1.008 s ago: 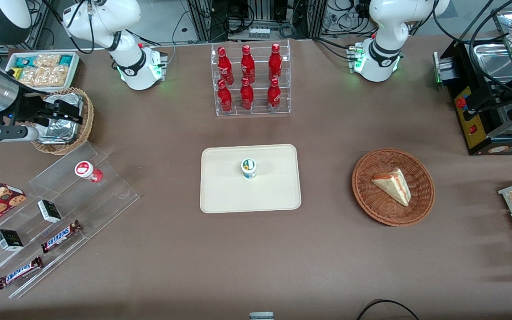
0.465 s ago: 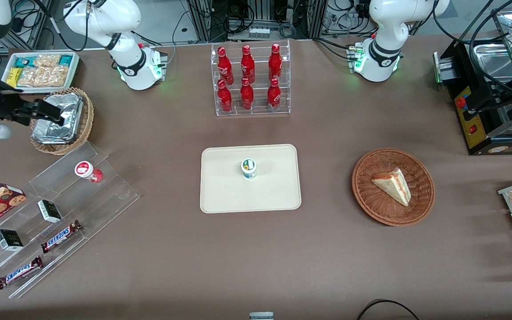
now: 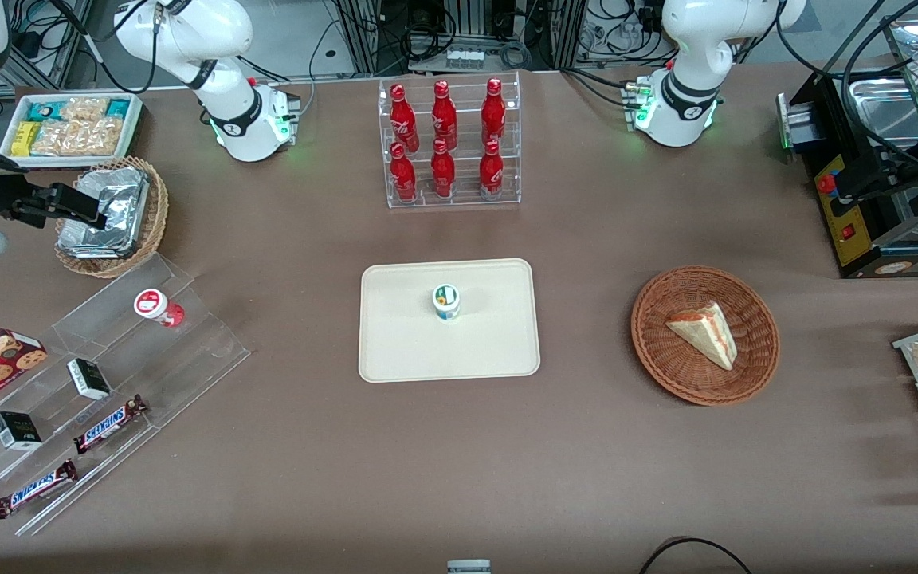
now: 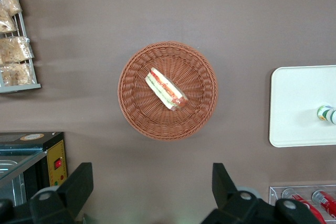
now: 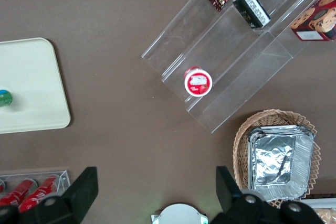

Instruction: Place green gum on tray

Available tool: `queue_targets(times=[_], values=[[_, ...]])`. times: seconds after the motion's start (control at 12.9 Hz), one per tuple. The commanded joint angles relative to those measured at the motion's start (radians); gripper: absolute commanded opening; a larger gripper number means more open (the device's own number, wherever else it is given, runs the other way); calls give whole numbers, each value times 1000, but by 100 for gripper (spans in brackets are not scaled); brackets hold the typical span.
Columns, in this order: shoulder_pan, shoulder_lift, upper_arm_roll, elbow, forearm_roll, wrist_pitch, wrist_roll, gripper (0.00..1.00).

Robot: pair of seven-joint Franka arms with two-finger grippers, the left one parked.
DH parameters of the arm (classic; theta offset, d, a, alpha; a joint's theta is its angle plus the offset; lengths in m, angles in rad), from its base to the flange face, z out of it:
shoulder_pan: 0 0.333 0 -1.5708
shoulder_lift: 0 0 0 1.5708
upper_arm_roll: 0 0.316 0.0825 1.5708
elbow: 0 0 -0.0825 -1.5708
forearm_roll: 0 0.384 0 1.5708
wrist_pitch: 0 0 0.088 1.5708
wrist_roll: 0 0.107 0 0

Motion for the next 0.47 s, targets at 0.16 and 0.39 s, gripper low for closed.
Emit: queue_targets(times=[0.16,0.39], values=[[-3,133,0,209,-17,-47,-13,100],[-5,135,-2,209,-26,-44,-8,100]])
